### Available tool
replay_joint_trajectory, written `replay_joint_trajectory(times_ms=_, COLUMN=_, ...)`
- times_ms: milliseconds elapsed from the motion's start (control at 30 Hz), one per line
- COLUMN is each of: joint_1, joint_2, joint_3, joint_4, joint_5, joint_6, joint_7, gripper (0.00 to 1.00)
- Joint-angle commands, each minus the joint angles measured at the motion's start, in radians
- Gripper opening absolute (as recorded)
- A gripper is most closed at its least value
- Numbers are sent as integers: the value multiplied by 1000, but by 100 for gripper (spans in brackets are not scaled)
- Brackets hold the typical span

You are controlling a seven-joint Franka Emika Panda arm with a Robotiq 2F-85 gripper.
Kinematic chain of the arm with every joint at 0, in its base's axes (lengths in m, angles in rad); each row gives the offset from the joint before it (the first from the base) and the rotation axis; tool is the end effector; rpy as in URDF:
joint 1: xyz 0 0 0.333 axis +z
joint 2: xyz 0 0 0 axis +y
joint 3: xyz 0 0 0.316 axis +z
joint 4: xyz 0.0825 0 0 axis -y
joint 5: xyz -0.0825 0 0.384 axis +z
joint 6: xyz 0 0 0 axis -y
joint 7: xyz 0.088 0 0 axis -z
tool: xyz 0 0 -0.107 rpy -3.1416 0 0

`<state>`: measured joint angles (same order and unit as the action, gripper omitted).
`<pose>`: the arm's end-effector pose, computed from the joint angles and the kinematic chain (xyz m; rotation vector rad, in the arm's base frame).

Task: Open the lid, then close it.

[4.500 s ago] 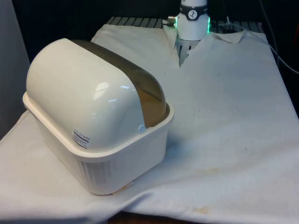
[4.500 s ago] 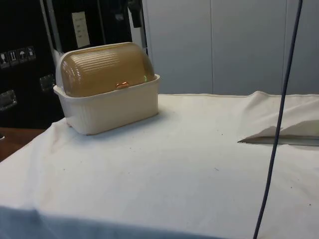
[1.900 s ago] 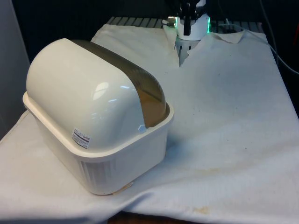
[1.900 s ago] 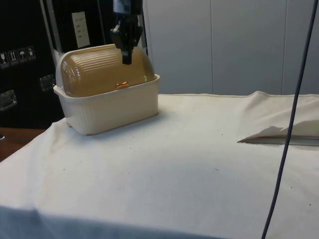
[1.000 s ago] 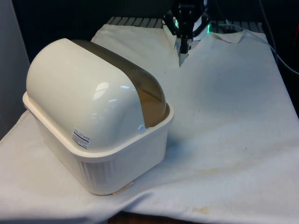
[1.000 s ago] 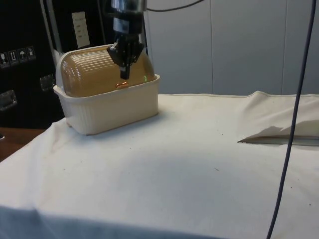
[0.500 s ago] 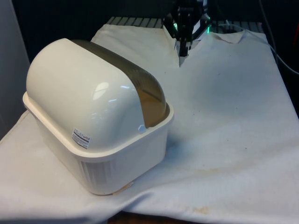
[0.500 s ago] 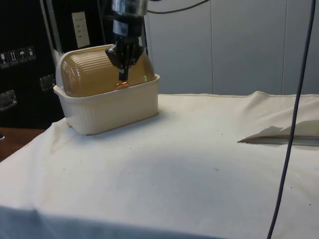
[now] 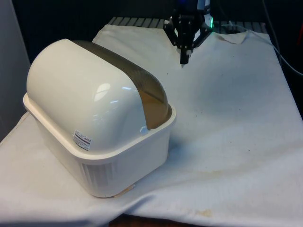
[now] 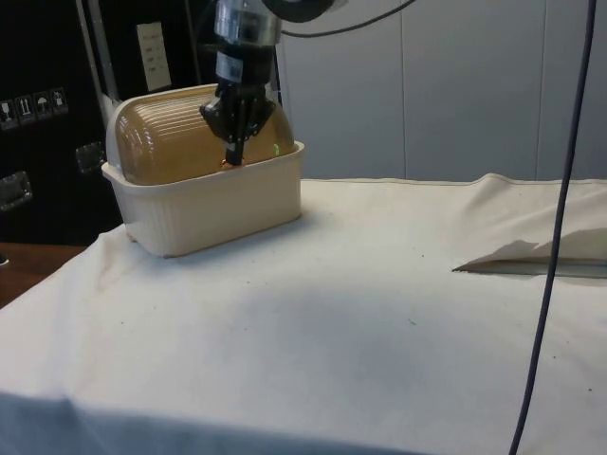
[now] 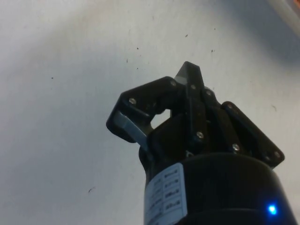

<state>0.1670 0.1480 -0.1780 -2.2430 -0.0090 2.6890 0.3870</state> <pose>0.5660 -0.0048 0.3337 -3.0239 0.5888 -0.4667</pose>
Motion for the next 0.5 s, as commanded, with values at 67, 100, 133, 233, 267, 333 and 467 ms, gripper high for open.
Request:
replay_joint_trajectory(times_ms=67, joint_1=4, joint_2=12, joint_3=-16, joint_4=-9, joint_5=-38, joint_6=35, joint_7=42, gripper=0)
replay_joint_trajectory(times_ms=100, joint_1=0, joint_2=8, joint_3=-2, joint_4=-6, joint_5=-7, joint_6=16, joint_7=15, gripper=0)
replay_joint_trajectory(times_ms=133, joint_1=5, joint_2=15, joint_3=-17, joint_4=-11, joint_5=-43, joint_6=41, joint_7=49, gripper=0)
replay_joint_trajectory(times_ms=233, joint_1=4, joint_2=24, joint_3=-20, joint_4=-18, joint_5=-74, joint_6=62, joint_7=86, gripper=0)
replay_joint_trajectory(times_ms=267, joint_1=4, joint_2=28, joint_3=-22, joint_4=-20, joint_5=-93, joint_6=70, joint_7=107, gripper=0)
replay_joint_trajectory(times_ms=333, joint_1=-1, joint_2=28, joint_3=-8, joint_4=-19, joint_5=-77, joint_6=58, joint_7=98, gripper=0)
replay_joint_trajectory(times_ms=467, joint_1=4, joint_2=37, joint_3=-32, joint_4=-23, joint_5=-144, joint_6=88, joint_7=158, gripper=0)
